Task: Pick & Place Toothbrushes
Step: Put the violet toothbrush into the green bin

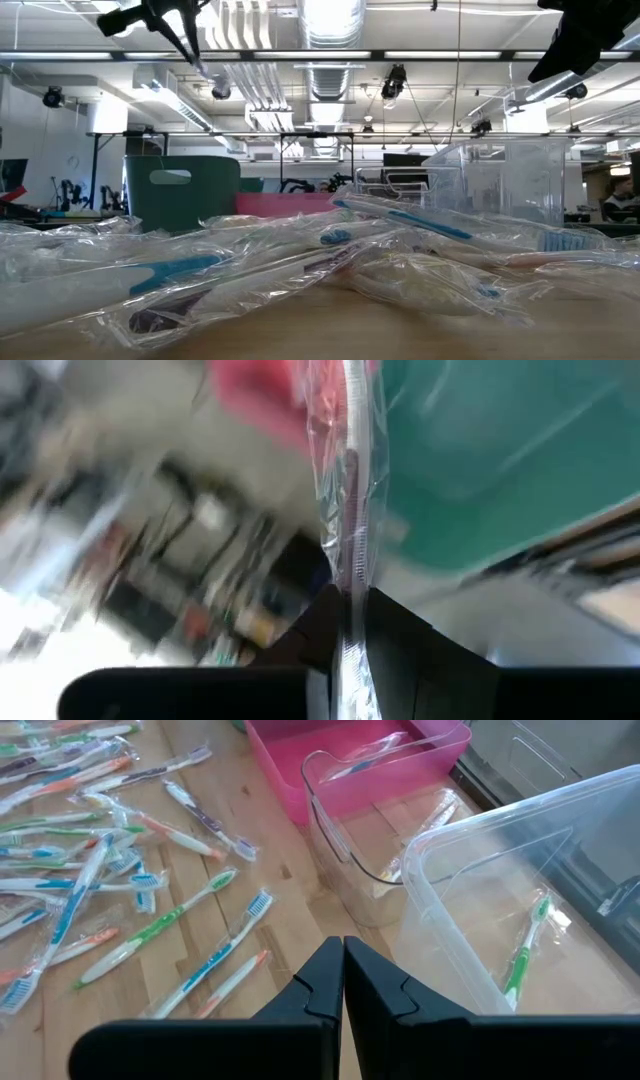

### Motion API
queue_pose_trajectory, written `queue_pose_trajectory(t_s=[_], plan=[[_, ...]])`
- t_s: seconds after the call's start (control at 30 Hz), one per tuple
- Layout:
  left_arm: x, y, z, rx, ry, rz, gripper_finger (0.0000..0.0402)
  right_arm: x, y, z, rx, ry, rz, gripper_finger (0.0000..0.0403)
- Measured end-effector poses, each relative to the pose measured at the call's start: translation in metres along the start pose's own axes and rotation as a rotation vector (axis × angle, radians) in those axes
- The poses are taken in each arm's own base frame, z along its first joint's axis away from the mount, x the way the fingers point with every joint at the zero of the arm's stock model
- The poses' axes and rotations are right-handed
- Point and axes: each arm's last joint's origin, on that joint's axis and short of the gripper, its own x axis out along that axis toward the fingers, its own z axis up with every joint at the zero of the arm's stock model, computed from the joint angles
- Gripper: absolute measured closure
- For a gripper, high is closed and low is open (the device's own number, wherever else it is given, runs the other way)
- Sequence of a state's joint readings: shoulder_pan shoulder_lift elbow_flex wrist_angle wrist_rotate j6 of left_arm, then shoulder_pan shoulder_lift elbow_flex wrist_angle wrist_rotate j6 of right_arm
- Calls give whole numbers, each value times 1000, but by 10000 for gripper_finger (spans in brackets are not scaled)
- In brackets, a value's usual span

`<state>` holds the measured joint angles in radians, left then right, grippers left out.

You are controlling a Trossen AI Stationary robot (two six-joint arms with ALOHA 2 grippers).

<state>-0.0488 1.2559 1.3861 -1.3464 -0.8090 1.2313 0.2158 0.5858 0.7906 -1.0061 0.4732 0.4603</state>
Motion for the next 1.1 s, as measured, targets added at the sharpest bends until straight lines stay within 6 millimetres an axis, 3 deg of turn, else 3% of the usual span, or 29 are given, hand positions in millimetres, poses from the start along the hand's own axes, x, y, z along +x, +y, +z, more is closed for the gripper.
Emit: queue_pose_trajectory(t_s=[0.53, 0.83, 1.1], plan=[[51, 8, -60, -50, -135, -167, 362, 0, 0, 0, 0, 0, 0, 394], [74, 6, -76, -46, -288, -213, 362, 0, 0, 0, 0, 0, 0, 394], [104, 9, -90, -65, -313, -230, 362, 0, 0, 0, 0, 0, 0, 394]])
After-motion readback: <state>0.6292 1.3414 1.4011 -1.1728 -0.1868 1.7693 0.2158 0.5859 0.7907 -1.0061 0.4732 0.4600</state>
